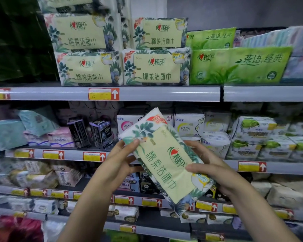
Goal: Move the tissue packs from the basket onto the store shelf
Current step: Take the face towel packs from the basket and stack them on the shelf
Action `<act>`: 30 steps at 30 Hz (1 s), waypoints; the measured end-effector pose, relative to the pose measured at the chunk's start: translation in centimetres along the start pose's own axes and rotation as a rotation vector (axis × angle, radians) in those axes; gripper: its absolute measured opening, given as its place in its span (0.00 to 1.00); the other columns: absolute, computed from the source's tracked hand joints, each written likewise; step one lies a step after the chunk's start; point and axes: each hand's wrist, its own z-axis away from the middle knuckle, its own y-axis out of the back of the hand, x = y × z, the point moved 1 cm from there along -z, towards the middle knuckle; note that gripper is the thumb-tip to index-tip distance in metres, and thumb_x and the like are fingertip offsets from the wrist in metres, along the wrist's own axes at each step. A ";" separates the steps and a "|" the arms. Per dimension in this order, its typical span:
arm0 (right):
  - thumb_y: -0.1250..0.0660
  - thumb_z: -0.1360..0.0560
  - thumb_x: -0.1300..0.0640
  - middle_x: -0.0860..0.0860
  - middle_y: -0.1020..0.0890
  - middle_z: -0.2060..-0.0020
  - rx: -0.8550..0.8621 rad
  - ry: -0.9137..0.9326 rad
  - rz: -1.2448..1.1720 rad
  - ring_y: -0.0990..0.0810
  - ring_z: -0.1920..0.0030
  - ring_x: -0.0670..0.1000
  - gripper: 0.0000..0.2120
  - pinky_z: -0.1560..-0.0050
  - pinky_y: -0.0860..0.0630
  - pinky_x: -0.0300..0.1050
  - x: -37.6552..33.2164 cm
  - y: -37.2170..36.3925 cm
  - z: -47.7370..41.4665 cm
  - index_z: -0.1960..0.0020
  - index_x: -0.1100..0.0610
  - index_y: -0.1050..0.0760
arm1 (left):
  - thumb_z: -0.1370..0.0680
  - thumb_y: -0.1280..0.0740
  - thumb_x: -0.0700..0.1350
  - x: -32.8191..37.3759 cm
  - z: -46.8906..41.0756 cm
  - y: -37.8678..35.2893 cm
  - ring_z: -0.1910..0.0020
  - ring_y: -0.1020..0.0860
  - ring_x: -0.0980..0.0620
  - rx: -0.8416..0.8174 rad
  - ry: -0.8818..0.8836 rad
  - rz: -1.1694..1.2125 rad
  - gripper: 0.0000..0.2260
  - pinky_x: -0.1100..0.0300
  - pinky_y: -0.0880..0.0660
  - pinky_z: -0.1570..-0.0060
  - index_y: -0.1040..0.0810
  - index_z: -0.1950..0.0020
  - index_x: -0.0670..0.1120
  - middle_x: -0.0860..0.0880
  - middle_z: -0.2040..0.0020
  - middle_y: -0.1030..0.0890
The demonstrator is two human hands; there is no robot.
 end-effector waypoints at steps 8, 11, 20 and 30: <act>0.24 0.39 0.56 0.44 0.25 0.38 -0.095 -0.059 0.124 0.22 0.43 0.39 0.33 0.50 0.22 0.39 -1.0 0.9 -1.3 0.36 0.45 0.29 | 0.50 0.16 0.52 0.8 -0.6 1.5 0.36 0.26 0.35 0.001 -0.032 0.086 0.52 0.26 0.33 0.43 0.32 0.28 0.53 0.41 0.35 0.23; 0.23 0.43 0.50 0.48 0.24 0.37 -0.099 -0.058 0.143 0.23 0.38 0.48 0.36 0.42 0.23 0.46 -1.2 1.1 -1.6 0.36 0.44 0.28 | 0.50 0.16 0.53 0.6 -0.5 1.5 0.38 0.24 0.36 0.006 -0.043 0.078 0.48 0.28 0.32 0.42 0.28 0.32 0.48 0.39 0.37 0.21; 0.32 0.39 0.29 0.38 0.20 0.42 0.250 0.109 0.117 0.23 0.42 0.37 0.30 0.42 0.27 0.47 -3.2 2.1 -0.4 0.40 0.39 0.25 | 0.49 0.17 0.52 -0.7 0.1 1.4 0.51 0.16 0.44 0.067 -0.055 0.339 0.28 0.45 0.19 0.59 0.15 0.50 0.47 0.42 0.45 0.16; 0.21 0.51 0.34 0.47 0.26 0.33 0.161 0.074 -0.154 0.27 0.34 0.49 0.56 0.32 0.33 0.58 -2.2 -1.2 1.1 0.27 0.41 0.41 | 0.30 0.34 0.50 -0.2 1.6 -1.1 0.51 0.16 0.48 0.175 -0.277 0.416 0.15 0.52 0.19 0.52 0.20 0.45 0.48 0.46 0.48 0.15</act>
